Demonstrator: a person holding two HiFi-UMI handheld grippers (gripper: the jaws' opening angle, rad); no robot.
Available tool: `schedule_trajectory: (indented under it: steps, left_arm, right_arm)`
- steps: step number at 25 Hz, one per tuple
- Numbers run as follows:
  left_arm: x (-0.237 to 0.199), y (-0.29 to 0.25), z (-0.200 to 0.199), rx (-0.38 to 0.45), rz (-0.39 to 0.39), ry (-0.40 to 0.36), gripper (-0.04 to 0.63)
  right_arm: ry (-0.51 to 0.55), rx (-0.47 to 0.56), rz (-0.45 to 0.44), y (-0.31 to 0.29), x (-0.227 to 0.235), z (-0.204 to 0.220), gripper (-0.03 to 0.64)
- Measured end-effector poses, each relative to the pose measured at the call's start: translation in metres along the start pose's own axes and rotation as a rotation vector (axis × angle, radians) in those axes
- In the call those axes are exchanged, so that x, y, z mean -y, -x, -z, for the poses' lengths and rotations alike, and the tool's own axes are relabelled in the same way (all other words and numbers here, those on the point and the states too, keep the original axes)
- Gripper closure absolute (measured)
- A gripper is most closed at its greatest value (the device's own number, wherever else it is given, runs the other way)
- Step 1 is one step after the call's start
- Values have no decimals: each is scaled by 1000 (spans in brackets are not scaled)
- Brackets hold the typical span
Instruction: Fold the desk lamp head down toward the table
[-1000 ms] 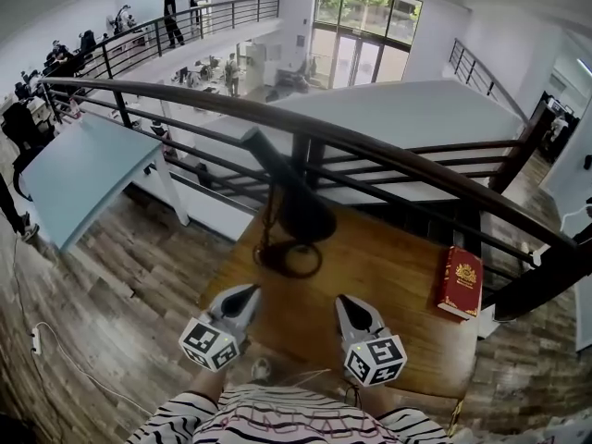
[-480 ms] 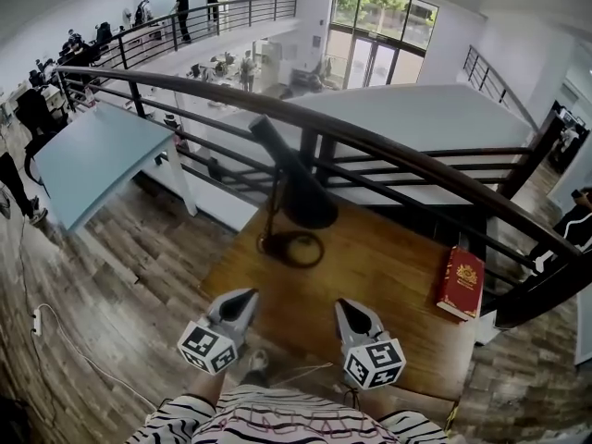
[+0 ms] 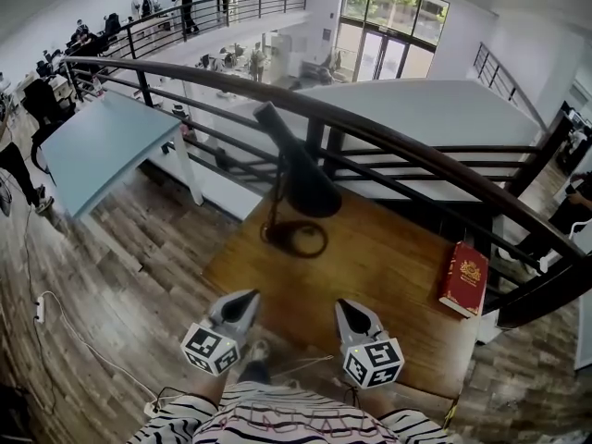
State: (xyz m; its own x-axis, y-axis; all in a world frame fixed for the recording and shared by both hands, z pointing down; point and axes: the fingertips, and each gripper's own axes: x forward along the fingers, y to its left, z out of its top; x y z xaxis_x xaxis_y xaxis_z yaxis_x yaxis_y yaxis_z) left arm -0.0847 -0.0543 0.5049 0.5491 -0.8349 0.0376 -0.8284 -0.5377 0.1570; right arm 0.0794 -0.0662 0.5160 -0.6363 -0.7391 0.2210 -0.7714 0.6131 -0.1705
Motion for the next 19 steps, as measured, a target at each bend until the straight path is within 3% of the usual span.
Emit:
schedule_trajectory:
  steps: [9,19]
  left_arm:
    - [24,1,8,-4,-15,-3,594]
    - [10,14,4,9,-4,-6,594]
  right_arm:
    - [5,-7,0,21,9,8,617]
    - [8,-1,5,10,-7,8,617]
